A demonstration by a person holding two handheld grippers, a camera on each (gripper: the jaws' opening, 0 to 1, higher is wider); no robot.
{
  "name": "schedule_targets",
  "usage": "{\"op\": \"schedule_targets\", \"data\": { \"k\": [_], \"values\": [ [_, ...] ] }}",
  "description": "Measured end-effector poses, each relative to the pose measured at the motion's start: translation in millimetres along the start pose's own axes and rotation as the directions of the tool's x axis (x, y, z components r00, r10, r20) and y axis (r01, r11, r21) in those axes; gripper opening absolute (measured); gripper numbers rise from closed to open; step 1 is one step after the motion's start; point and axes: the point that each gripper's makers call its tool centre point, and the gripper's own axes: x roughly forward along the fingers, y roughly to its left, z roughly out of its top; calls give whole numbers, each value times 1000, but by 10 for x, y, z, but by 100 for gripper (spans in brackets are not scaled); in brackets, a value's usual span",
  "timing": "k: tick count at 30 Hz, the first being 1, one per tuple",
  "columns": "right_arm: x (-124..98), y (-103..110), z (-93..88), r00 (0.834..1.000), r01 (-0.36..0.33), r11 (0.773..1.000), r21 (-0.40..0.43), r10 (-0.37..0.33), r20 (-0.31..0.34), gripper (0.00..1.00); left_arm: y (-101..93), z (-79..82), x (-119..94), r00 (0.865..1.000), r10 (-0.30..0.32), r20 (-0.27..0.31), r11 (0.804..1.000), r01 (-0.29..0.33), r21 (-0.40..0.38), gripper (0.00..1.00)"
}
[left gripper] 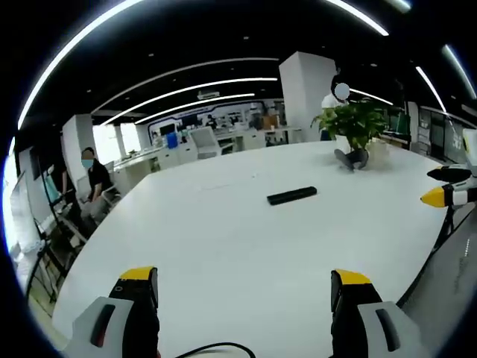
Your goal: Press the specified remote control buttons in sequence, fully releasing each button before pressing the next.
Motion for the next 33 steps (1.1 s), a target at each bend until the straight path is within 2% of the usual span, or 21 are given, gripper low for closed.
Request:
{"op": "schedule_targets", "data": {
  "k": [16,33],
  "values": [
    [1,22,5,1000,-13,1000,1,13,1,75,20,1,-1,1000,13,0,1000,-13,13,100],
    [9,64,-17,999,-32,999,-16,32,-11,76,3,-25,18,1000,18,-13,997,-17,70,100]
  ]
}}
